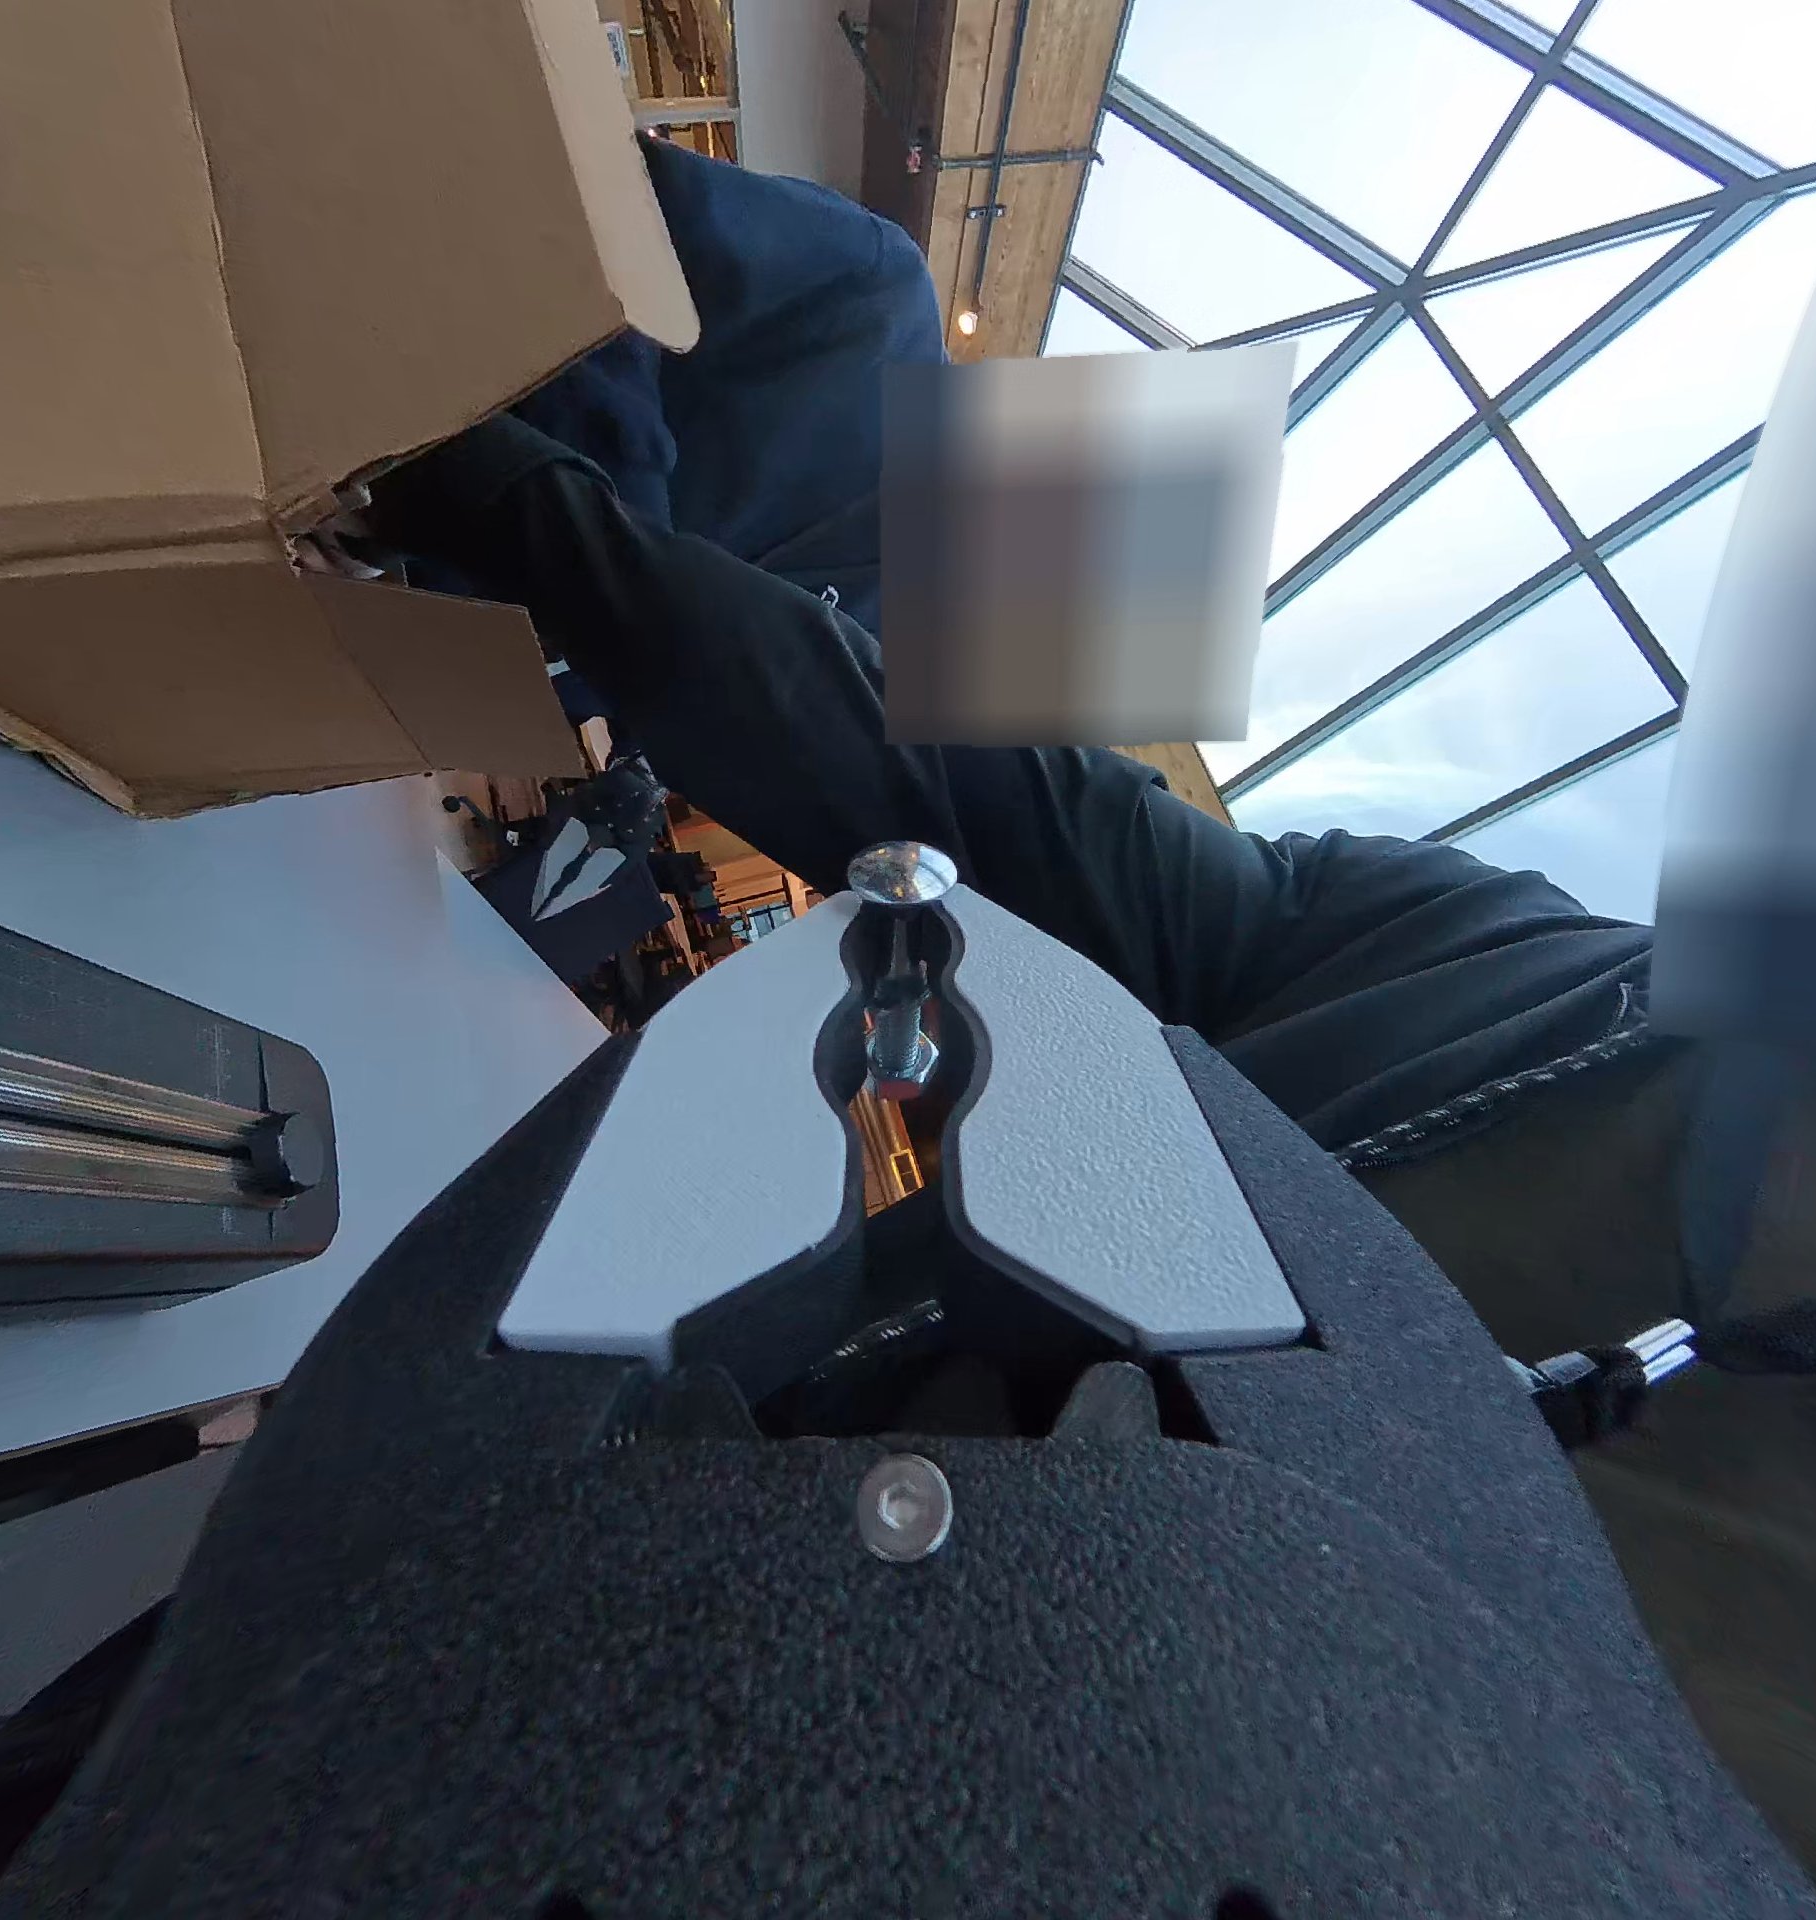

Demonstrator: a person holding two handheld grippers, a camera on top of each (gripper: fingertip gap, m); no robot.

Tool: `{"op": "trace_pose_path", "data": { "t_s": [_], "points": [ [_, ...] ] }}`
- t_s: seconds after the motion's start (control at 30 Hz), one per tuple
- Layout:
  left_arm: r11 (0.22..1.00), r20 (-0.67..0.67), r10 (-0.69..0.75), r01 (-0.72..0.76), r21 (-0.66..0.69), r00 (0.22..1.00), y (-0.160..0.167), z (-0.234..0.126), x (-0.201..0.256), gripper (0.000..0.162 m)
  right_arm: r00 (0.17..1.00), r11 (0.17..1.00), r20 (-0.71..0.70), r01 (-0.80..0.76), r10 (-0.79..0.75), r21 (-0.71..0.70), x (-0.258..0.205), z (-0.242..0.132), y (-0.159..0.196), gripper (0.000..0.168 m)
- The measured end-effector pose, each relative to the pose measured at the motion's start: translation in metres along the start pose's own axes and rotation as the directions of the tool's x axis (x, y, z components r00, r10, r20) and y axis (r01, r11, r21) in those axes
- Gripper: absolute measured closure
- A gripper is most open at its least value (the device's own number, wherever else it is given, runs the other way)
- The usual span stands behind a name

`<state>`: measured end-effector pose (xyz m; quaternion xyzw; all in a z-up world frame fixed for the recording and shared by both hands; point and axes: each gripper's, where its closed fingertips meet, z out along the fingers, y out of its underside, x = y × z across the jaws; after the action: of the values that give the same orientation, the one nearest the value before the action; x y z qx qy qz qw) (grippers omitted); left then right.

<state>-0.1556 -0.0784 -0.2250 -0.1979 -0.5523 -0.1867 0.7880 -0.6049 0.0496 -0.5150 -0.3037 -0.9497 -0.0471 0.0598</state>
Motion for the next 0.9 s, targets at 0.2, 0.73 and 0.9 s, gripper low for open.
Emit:
{"op": "trace_pose_path", "data": {
  "t_s": [0.2, 0.73, 0.9],
  "points": [
    [1.0, -0.006, 0.002, -0.001, 0.023, 1.0, -0.005, 0.0, 0.001, 0.153, 0.994, 0.992, -0.011, -0.111, 0.11, -0.066, -0.009, -0.002, 0.01, 0.155],
    [0.999, -0.053, 0.052, -0.053, -0.012, 0.997, -0.003, 0.008, 0.021, 0.154, 0.949, 0.869, 0.25, -0.281, 0.19, 0.407, -0.087, -0.126, 0.065, 0.154],
    [0.998, -0.054, 0.052, -0.054, -0.034, 0.997, 0.007, 0.005, 0.025, 0.154, 0.921, 0.727, 0.362, -0.346, 0.144, 0.593, -0.102, -0.187, 0.083, 0.154]
  ]
}}
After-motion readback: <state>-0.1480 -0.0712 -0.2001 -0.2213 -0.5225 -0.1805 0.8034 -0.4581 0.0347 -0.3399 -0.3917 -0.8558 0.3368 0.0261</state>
